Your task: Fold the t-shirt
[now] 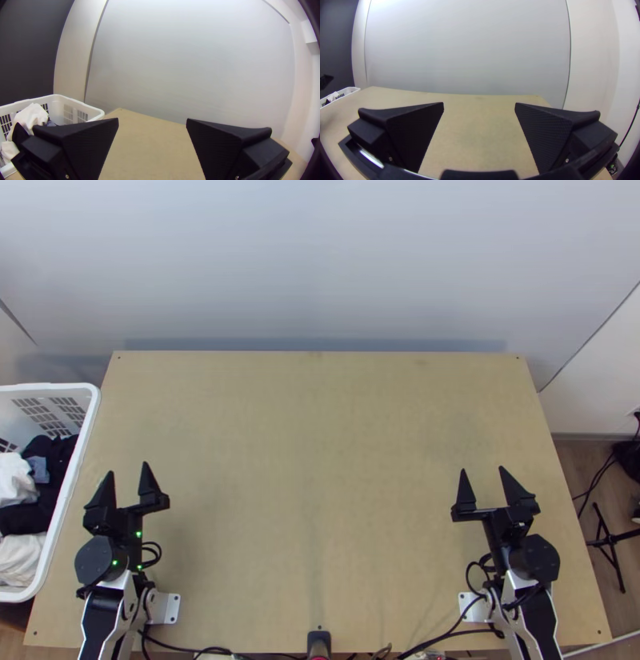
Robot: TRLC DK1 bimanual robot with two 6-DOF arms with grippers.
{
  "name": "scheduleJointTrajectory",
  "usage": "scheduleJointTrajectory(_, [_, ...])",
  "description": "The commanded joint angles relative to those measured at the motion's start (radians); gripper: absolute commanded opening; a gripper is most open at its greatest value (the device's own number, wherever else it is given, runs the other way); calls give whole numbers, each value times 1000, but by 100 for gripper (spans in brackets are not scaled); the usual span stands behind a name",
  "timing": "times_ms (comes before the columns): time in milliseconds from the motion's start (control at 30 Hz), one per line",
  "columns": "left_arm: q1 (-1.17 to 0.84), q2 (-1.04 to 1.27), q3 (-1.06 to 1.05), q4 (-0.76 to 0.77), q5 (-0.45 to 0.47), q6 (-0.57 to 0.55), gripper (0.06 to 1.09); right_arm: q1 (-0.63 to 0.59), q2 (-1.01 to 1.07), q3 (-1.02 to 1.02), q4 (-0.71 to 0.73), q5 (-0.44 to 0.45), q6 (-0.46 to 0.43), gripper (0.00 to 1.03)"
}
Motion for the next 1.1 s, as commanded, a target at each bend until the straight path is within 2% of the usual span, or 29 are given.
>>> scheduleJointTrajectory(0, [-42, -2, 5, 12, 7, 36, 104, 0, 0, 0, 0, 0, -1, 99])
scheduleJointTrajectory(67, [-45, -2, 51, 15, 7, 79, 104, 0, 0, 0, 1, 0, -1, 99])
scheduleJointTrajectory(167, [-66, -2, 132, -68, 40, 161, 104, 0, 0, 0, 1, 0, 1, 99])
scheduleJointTrajectory(233, [-68, -2, 189, -102, 35, 170, 104, 0, 0, 0, 1, 0, 1, 99])
scheduleJointTrajectory(467, [-72, 17, 405, -82, 34, 197, 104, 0, 0, 0, 0, 0, -1, 99])
scheduleJointTrajectory(767, [1, 246, 740, -145, -11, 197, 104, 0, 0, 0, 1, 0, -1, 99])
scheduleJointTrajectory(967, [52, 444, 999, -364, -97, 196, 104, 0, 0, 0, 0, 0, -1, 99])
scheduleJointTrajectory(1067, [132, 553, 1112, -511, -100, 196, 104, 0, 0, 0, 0, 0, 1, 99])
